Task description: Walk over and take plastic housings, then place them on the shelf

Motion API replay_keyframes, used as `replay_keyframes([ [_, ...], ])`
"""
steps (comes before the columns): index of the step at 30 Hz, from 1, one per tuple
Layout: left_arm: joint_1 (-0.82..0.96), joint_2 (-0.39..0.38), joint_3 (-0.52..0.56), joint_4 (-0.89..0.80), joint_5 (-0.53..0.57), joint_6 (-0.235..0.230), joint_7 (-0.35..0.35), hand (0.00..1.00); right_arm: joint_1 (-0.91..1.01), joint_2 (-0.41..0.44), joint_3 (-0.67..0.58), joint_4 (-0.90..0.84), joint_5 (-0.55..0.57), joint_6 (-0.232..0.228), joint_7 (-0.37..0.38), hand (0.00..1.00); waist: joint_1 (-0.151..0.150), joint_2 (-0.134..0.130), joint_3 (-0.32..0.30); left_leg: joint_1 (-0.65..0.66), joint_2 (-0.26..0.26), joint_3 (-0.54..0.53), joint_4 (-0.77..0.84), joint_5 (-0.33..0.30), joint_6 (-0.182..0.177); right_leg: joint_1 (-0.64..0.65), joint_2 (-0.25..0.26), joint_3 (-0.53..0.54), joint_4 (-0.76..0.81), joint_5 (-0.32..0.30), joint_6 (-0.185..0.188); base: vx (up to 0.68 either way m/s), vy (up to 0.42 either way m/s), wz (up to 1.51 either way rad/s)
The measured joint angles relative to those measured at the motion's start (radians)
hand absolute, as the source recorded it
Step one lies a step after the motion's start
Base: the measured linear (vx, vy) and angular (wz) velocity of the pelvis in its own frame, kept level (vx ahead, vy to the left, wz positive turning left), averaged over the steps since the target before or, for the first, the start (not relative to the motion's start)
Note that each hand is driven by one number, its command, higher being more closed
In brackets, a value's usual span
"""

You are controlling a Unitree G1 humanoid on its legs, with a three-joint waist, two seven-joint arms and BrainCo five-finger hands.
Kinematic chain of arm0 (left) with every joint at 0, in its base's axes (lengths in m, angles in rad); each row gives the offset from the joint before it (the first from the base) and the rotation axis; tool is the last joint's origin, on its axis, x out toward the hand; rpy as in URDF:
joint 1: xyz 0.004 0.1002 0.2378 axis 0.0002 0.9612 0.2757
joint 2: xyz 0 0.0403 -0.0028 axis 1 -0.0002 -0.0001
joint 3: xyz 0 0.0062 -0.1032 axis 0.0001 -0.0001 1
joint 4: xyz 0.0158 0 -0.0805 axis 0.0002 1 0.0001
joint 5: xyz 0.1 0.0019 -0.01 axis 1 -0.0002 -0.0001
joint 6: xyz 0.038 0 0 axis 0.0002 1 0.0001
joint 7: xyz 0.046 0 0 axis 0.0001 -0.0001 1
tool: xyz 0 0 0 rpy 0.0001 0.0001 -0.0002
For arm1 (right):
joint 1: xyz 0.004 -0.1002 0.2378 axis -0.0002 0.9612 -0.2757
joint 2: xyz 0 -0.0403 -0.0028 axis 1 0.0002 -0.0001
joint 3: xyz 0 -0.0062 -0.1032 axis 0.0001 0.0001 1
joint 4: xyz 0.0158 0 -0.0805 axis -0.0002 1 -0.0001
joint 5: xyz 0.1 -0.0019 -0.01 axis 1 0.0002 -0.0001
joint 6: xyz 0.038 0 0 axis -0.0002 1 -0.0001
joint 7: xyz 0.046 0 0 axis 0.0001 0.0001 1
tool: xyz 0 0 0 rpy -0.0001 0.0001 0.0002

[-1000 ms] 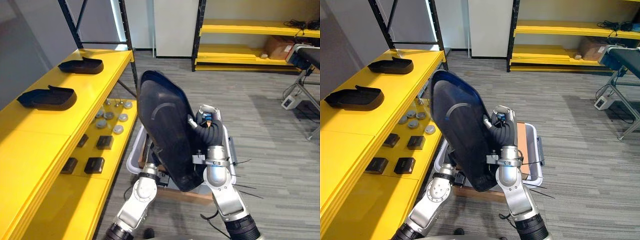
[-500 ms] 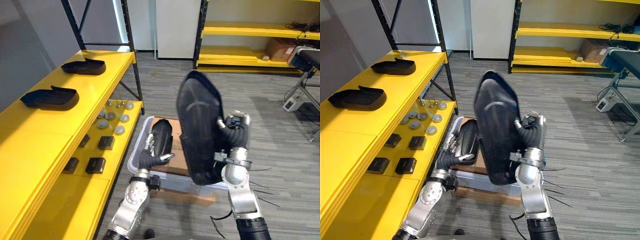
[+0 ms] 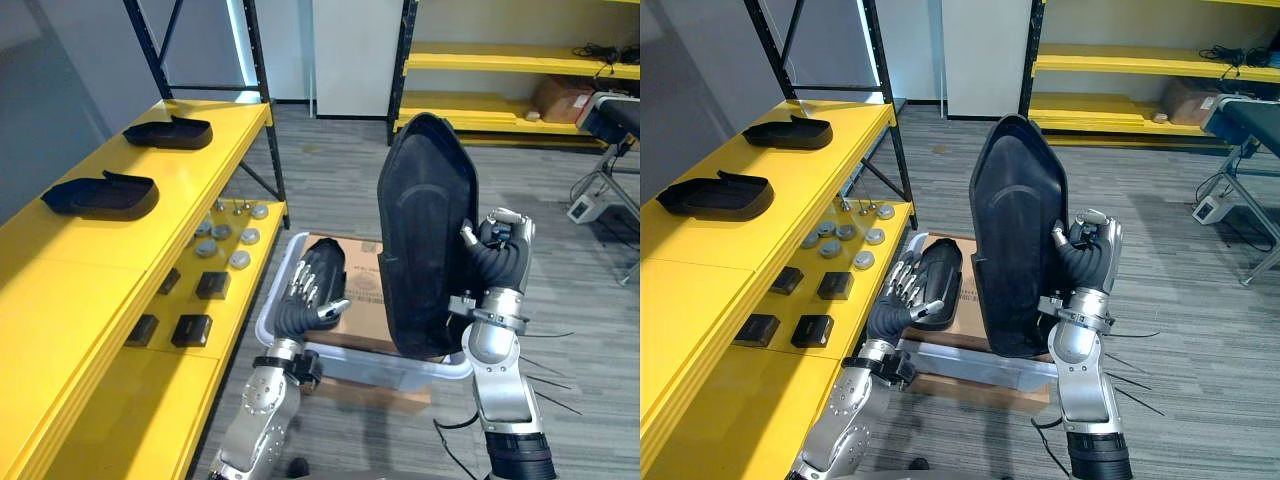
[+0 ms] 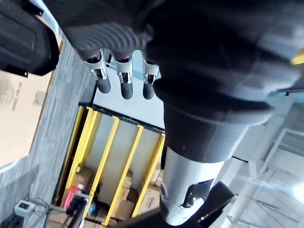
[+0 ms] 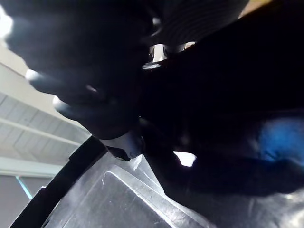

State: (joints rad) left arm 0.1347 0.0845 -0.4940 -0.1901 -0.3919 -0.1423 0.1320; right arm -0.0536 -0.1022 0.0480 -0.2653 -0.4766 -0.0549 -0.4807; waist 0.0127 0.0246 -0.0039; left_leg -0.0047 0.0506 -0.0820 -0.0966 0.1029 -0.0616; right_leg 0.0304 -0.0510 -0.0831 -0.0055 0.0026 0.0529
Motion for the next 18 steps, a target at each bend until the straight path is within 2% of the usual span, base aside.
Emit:
replay_keyframes([
  [5, 0.0, 0.0, -0.038, 0.0, 0.016, 0.0, 0.0, 0.0, 0.0, 0.024, 0.031, 0.0, -0.001, -0.003, 0.001, 1.0, 0.0, 0.0, 0.0, 0.0, 0.0, 0.0, 0.0, 0.0, 0.0, 0.0, 0.0, 0.0, 0.0, 0.0, 0.0, 0.0, 0.0, 0.0],
  [18, -0.011, 0.001, -0.086, 0.069, 0.146, 0.007, -0.001, 0.0, -0.001, 0.035, 0.132, 0.007, 0.015, -0.012, 0.034, 1.0, 0.0, 0.0, 0.0, 0.0, 0.0, 0.001, 0.0, 0.0, 0.0, 0.0, 0.0, 0.0, 0.0, 0.0, 0.0, 0.0, 0.0, 0.0],
])
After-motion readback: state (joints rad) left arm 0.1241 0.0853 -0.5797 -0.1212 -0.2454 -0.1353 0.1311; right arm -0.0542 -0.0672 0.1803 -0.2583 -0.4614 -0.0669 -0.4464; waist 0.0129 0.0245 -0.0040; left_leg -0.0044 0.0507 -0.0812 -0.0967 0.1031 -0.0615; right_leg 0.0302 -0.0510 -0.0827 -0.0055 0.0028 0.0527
